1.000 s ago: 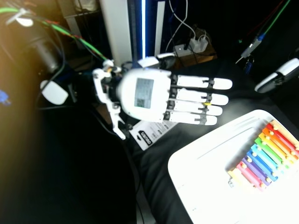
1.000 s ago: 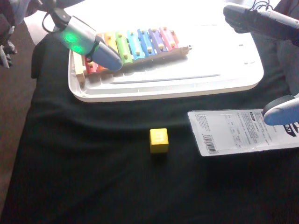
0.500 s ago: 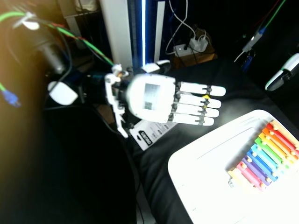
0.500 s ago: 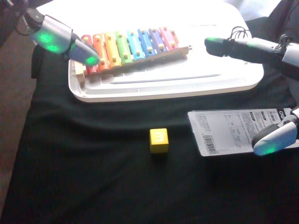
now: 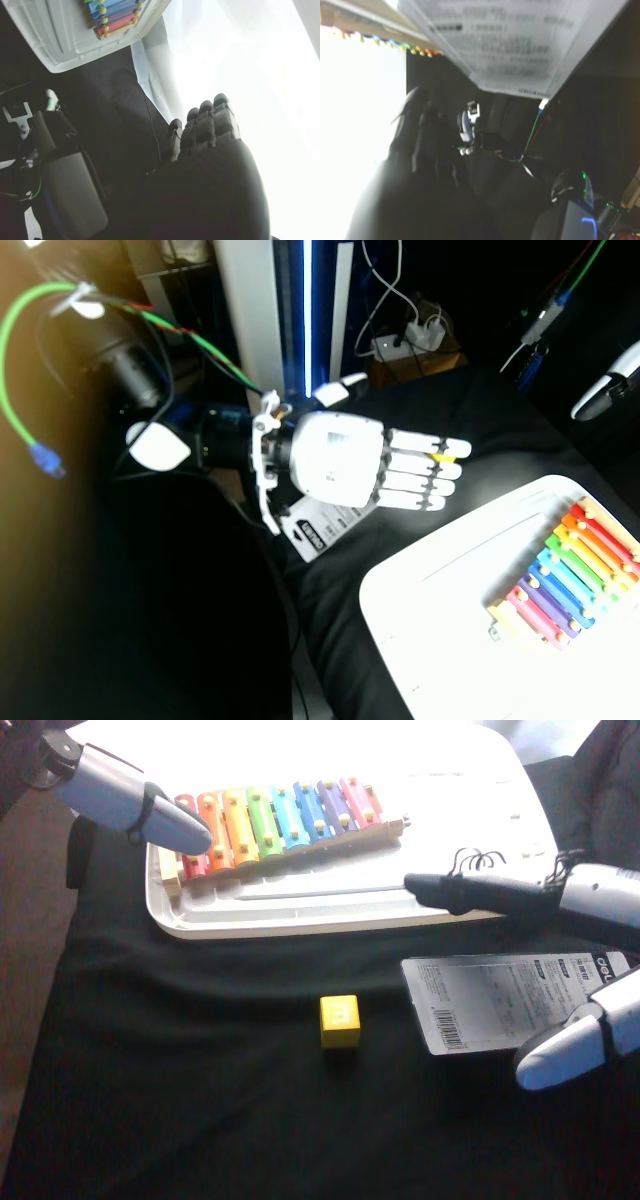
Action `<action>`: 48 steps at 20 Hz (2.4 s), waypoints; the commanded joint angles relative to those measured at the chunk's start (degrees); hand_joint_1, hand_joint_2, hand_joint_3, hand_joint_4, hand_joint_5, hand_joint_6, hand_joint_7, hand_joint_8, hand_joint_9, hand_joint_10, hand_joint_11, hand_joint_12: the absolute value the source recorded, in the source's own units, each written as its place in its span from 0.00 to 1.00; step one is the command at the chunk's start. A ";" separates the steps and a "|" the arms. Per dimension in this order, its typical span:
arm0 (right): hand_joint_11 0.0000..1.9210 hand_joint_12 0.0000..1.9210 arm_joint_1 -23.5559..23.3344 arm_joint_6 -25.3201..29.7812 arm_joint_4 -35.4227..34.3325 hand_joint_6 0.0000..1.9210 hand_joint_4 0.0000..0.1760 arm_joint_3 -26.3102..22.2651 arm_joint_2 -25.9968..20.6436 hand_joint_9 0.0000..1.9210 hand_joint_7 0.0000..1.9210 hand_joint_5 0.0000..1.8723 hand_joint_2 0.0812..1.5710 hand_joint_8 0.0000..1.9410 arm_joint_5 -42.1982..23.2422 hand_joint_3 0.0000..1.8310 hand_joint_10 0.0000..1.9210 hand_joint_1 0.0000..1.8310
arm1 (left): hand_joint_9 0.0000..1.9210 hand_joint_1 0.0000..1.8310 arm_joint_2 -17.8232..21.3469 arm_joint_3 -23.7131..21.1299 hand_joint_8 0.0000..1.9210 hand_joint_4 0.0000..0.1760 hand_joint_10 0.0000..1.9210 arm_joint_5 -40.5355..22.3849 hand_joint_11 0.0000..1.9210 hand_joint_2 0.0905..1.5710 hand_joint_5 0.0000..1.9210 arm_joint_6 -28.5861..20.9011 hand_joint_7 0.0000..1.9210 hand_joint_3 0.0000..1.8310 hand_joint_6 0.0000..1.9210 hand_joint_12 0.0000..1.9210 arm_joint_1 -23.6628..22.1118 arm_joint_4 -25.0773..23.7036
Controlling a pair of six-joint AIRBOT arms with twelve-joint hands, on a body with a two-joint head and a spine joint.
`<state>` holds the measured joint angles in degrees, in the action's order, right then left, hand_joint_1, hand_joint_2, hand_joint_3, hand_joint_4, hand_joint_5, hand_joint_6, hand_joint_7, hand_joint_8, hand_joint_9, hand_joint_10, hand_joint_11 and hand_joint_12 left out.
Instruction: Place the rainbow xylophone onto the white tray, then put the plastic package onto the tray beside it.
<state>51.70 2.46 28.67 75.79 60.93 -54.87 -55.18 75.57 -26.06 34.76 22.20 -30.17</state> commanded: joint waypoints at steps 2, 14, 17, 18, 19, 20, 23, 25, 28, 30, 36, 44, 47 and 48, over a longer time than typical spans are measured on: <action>0.00 0.46 -0.39 0.52 -1.67 0.00 0.59 0.49 0.88 0.09 0.07 0.00 0.38 0.00 -4.06 0.00 0.00 0.29 | 0.00 0.39 0.22 -0.14 0.00 0.31 0.00 -5.76 0.02 0.44 0.00 0.51 0.00 0.00 0.00 0.01 -1.02 2.14; 0.10 0.40 -0.39 0.93 0.81 0.00 0.42 1.63 2.98 0.12 0.10 0.01 0.39 0.00 -0.55 0.00 0.00 0.33 | 0.00 0.44 -1.06 -0.38 0.00 0.58 0.00 -5.76 0.00 0.41 0.00 0.86 0.00 0.00 0.00 0.00 -0.16 2.26; 0.05 0.37 -0.41 1.41 1.27 0.00 0.33 1.66 2.87 0.13 0.13 0.01 0.39 0.00 -0.56 0.00 0.00 0.33 | 0.00 0.46 -1.10 -0.34 0.00 0.61 0.00 -5.57 0.00 0.41 0.00 0.95 0.00 0.00 0.00 0.00 -0.05 2.26; 0.06 0.38 -0.41 1.53 1.30 0.00 0.39 1.67 2.75 0.12 0.09 0.01 0.39 0.00 -0.56 0.00 0.00 0.33 | 0.00 0.46 -1.16 -0.32 0.00 0.65 0.00 -5.50 0.00 0.41 0.00 1.02 0.00 0.00 0.00 0.00 -0.05 2.26; 0.07 0.38 -0.41 1.60 1.43 0.00 0.25 1.71 2.69 0.12 0.10 0.02 0.40 0.00 -0.56 0.00 0.00 0.32 | 0.00 0.45 -1.24 -0.30 0.00 0.51 0.00 -5.48 0.00 0.41 0.00 1.10 0.00 0.00 0.00 0.00 -0.05 2.26; 0.09 0.39 -0.41 1.90 1.78 0.00 0.31 1.83 2.67 0.13 0.12 0.02 0.40 0.01 -0.55 0.00 0.01 0.32 | 0.00 0.45 -1.26 -0.28 0.00 0.54 0.00 -5.39 0.00 0.41 0.00 1.17 0.00 0.00 0.00 0.00 -0.05 2.26; 0.06 0.37 -0.41 2.62 2.73 0.00 0.49 2.13 2.67 0.16 0.15 0.02 0.41 0.00 -0.35 0.00 0.00 0.37 | 0.00 0.44 -1.28 -0.24 0.00 0.66 0.00 -5.31 0.00 0.39 0.00 1.18 0.00 0.00 0.00 0.00 -0.05 2.26; 0.08 0.38 -0.41 2.66 3.28 0.01 0.83 2.18 2.66 0.15 0.12 0.09 0.43 0.00 -0.25 0.00 0.00 0.61 | 0.00 0.43 -1.29 -0.24 0.00 0.59 0.00 -5.32 0.00 0.40 0.00 1.19 0.00 0.00 0.00 0.00 -0.05 2.25; 0.20 0.39 -0.41 2.66 3.67 0.00 0.36 2.12 2.40 0.23 0.21 0.20 0.49 0.00 -0.11 0.00 0.01 0.73 | 0.00 0.44 -1.28 -0.26 0.00 0.54 0.00 -5.34 0.00 0.40 0.00 1.20 0.00 0.00 0.00 0.00 0.13 2.25; 0.24 0.40 -0.41 2.66 4.07 0.00 0.00 2.10 2.33 0.29 0.26 0.29 0.52 0.00 -0.11 0.00 0.02 0.79 | 0.00 0.45 -1.28 -0.25 0.00 0.59 0.00 -5.35 0.00 0.40 0.00 1.20 0.00 0.00 0.00 0.00 0.21 2.25; 0.44 0.78 -0.40 2.66 4.60 0.01 0.00 1.88 2.25 0.36 0.44 0.46 0.66 0.02 -0.11 0.00 0.63 0.96 | 0.00 0.44 -1.29 -0.46 0.00 0.43 0.00 -5.64 0.00 0.40 0.00 1.20 0.00 0.00 0.00 0.00 0.56 2.25; 0.35 0.86 -0.41 3.24 4.58 0.50 0.00 1.94 2.02 0.41 0.41 0.49 0.72 0.63 -0.12 0.00 0.66 0.81 | 0.00 0.44 -1.28 -0.58 0.00 0.41 0.00 -5.41 0.00 0.42 0.00 1.20 0.00 0.00 0.00 0.00 0.76 2.25; 0.48 0.52 -0.42 3.54 4.55 0.49 0.00 2.09 1.80 0.55 0.48 0.48 0.69 0.49 -0.13 0.00 0.58 0.75 | 0.00 0.43 -1.28 -0.58 0.00 0.35 0.00 -5.21 0.00 0.42 0.00 1.21 0.00 0.00 0.00 0.00 0.87 2.23; 0.49 0.51 -0.42 3.55 4.54 0.50 0.00 2.12 1.80 0.55 0.48 0.47 0.69 0.49 -0.13 0.00 0.58 0.75 | 0.00 0.43 -1.29 -0.58 0.00 0.41 0.00 -5.20 0.00 0.43 0.00 1.21 0.00 0.00 0.00 0.00 0.88 2.23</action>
<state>51.64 6.04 34.11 77.82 62.76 -52.38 -56.27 75.16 -25.89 36.01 23.53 -29.54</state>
